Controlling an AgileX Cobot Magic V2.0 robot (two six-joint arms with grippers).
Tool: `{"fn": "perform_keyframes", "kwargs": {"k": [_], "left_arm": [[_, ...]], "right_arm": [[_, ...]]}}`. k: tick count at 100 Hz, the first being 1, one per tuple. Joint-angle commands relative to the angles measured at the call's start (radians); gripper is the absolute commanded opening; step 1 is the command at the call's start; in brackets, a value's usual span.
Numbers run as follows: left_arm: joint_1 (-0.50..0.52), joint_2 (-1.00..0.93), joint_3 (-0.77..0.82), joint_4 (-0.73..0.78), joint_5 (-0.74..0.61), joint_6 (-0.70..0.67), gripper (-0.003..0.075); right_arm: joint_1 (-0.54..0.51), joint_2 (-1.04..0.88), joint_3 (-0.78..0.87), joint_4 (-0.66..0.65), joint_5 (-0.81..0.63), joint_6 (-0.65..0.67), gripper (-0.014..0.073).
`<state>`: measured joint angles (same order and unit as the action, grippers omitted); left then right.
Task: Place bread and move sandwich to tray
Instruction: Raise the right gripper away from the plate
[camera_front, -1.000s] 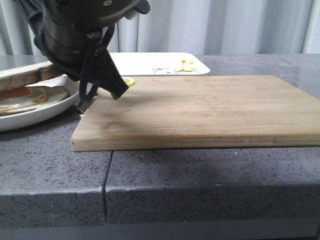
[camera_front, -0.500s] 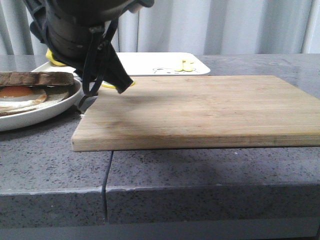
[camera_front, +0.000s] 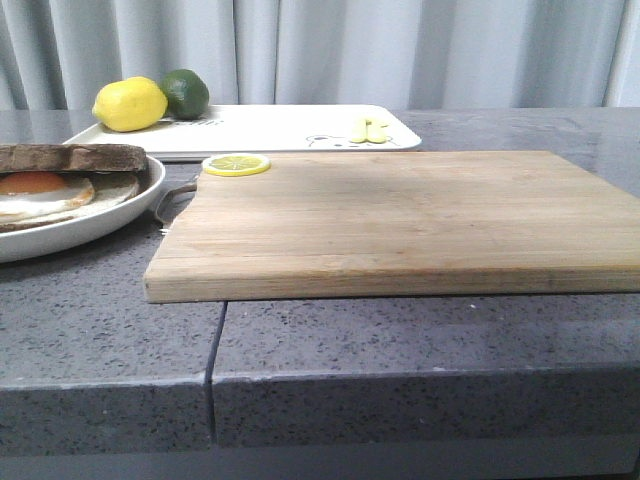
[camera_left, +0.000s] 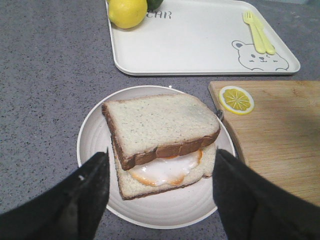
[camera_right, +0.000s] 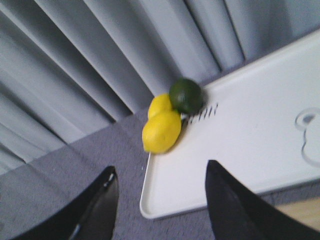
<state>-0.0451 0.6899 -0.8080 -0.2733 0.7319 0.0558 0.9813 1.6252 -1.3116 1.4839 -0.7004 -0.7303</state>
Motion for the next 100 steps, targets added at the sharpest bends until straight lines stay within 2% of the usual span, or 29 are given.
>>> {"fn": "perform_keyframes", "kwargs": {"k": [1, 32, 57, 66, 84, 100], "left_arm": [[0.002, 0.003, -0.036, -0.022, -0.063, -0.005, 0.0420], [0.002, 0.003, -0.036, -0.022, -0.063, -0.005, 0.0420], [0.002, 0.003, -0.036, -0.022, -0.063, -0.005, 0.0420], [0.002, 0.003, -0.036, -0.022, -0.063, -0.005, 0.0420], [0.002, 0.003, -0.036, -0.022, -0.063, -0.005, 0.0420], [0.002, 0.003, -0.036, -0.022, -0.063, -0.005, 0.0420]], "right_arm": [[-0.047, -0.124, 0.032, -0.140, -0.023, -0.027, 0.0408], [-0.292, -0.422, 0.313, -0.411, 0.035, -0.027, 0.0408], [-0.535, -0.589, 0.458, -0.742, 0.272, 0.005, 0.0408], [-0.643, -0.644, 0.491, -0.873, 0.364, 0.091, 0.0408], [-0.838, -0.754, 0.554, -1.143, 0.516, 0.358, 0.0408], [-0.950, -0.845, 0.612, -1.433, 0.615, 0.606, 0.0408]]}}
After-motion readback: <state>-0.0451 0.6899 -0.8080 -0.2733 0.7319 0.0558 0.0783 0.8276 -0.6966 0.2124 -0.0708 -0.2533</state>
